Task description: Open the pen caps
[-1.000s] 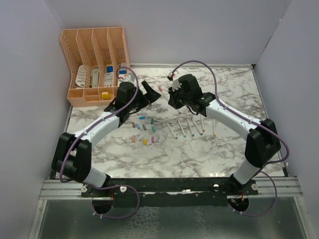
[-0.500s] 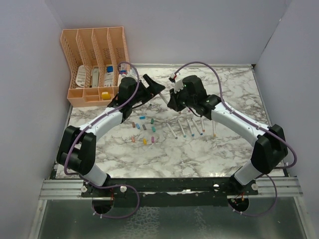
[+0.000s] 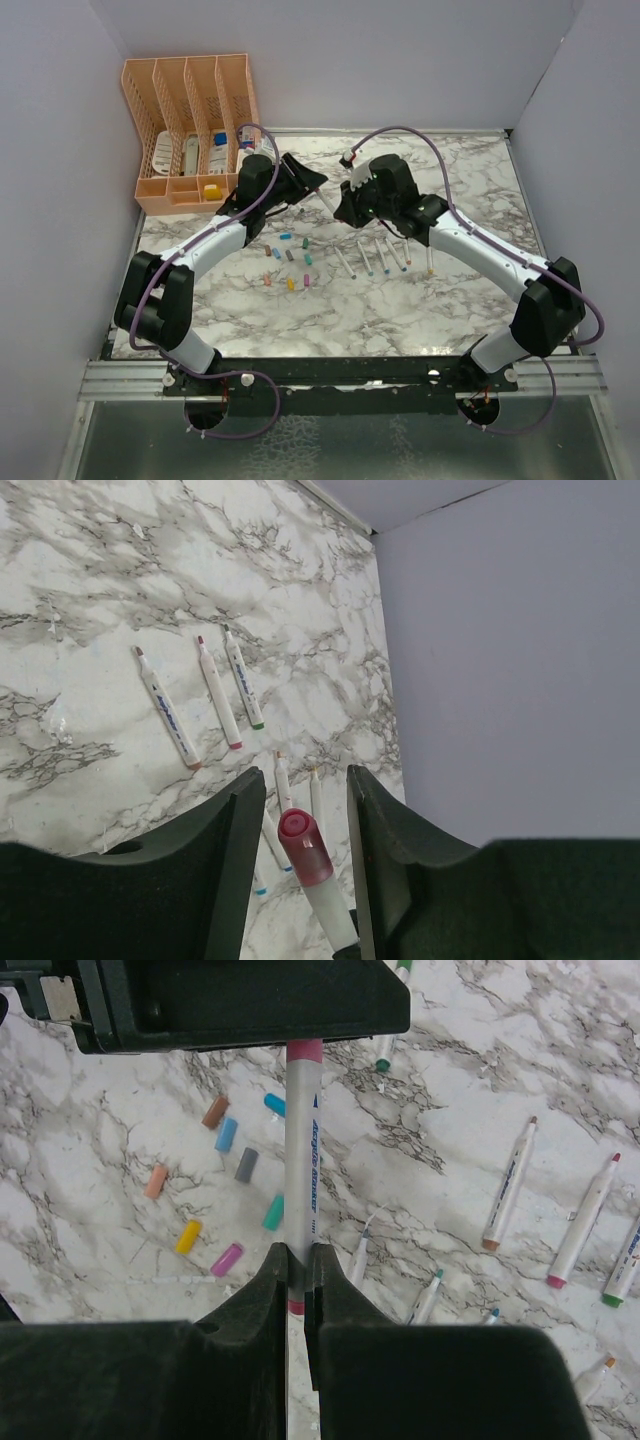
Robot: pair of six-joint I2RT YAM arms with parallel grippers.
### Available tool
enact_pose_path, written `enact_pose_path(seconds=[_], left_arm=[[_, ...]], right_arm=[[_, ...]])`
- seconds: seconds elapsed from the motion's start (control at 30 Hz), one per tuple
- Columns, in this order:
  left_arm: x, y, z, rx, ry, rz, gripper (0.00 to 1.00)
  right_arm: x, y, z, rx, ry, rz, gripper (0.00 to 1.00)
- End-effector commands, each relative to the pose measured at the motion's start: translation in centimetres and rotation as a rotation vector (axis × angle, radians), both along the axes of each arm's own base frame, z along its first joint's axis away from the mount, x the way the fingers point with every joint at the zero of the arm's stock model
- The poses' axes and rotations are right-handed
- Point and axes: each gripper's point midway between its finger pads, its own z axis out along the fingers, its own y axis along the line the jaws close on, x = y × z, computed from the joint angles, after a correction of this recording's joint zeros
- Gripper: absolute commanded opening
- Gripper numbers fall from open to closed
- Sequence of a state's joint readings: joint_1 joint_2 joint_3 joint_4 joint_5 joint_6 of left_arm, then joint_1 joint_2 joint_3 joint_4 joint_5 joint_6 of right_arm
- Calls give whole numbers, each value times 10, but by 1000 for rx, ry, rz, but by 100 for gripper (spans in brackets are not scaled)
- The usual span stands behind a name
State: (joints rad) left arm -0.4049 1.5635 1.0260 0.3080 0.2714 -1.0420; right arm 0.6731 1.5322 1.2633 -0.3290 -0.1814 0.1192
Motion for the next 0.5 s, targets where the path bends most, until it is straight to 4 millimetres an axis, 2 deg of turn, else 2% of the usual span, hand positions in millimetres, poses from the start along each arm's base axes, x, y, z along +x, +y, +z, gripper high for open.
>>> enact_pose_path(seconds=[0.0,0.23,0.3,0.4,0.47], left_arm=[[1,-4,21,-34,-58,-23,38],[-3,-6,17,-41,-53,-42,14],[-4,-6,16,-45,-50,-49,1],[-5,-7,16,-46,-50,-55,0],[-7,-8,17,-47,-52,-62,0]], right_arm=[[-6,2,18,38,-38,22,1],[-6,1,18,36,-42,19,1],[-5,1,19,37,-47,13,1],[-3,0,21,38,-55,4,1],[-1,0,22,34,-57,-3,14]])
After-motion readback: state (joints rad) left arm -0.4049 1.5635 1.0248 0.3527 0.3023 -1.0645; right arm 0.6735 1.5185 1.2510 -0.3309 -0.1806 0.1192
